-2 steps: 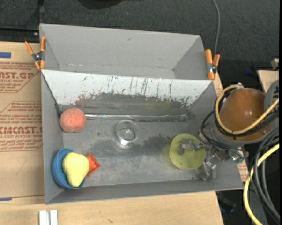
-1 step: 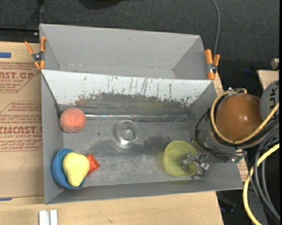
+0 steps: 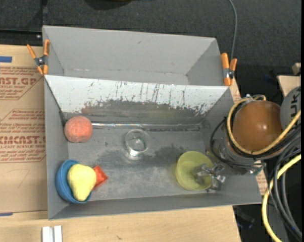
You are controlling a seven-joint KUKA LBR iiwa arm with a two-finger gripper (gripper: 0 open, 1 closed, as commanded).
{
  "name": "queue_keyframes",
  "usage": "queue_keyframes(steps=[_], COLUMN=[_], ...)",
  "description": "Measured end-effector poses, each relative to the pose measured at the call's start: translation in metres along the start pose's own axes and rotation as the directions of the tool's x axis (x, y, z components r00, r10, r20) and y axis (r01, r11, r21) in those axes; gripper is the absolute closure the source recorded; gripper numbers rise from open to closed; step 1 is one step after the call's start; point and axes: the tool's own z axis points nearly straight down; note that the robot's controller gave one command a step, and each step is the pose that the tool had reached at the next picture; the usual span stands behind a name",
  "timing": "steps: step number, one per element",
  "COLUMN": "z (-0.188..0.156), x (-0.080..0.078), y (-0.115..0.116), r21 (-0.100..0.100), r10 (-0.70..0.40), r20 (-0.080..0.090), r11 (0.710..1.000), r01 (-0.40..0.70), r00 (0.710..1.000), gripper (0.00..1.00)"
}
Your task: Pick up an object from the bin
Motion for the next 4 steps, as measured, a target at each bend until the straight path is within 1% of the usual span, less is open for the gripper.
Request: queue_keyframes(steps=[1, 2, 4], z=[-0.007, -0.021, -0.038], x=[0.001, 0.0, -0.001], y=[0.002, 0.001, 0.001], r21=[-0.005, -0.003, -0.002], r10=[0.0, 0.0, 0.0], r20=[-0.003, -0.001, 0.0], r11=[1.0, 1.0, 1.0], r01=[0.0, 0.0, 0.0], r00=[1.0, 1.0, 1.0], gripper=[1.0, 1.0, 1.0])
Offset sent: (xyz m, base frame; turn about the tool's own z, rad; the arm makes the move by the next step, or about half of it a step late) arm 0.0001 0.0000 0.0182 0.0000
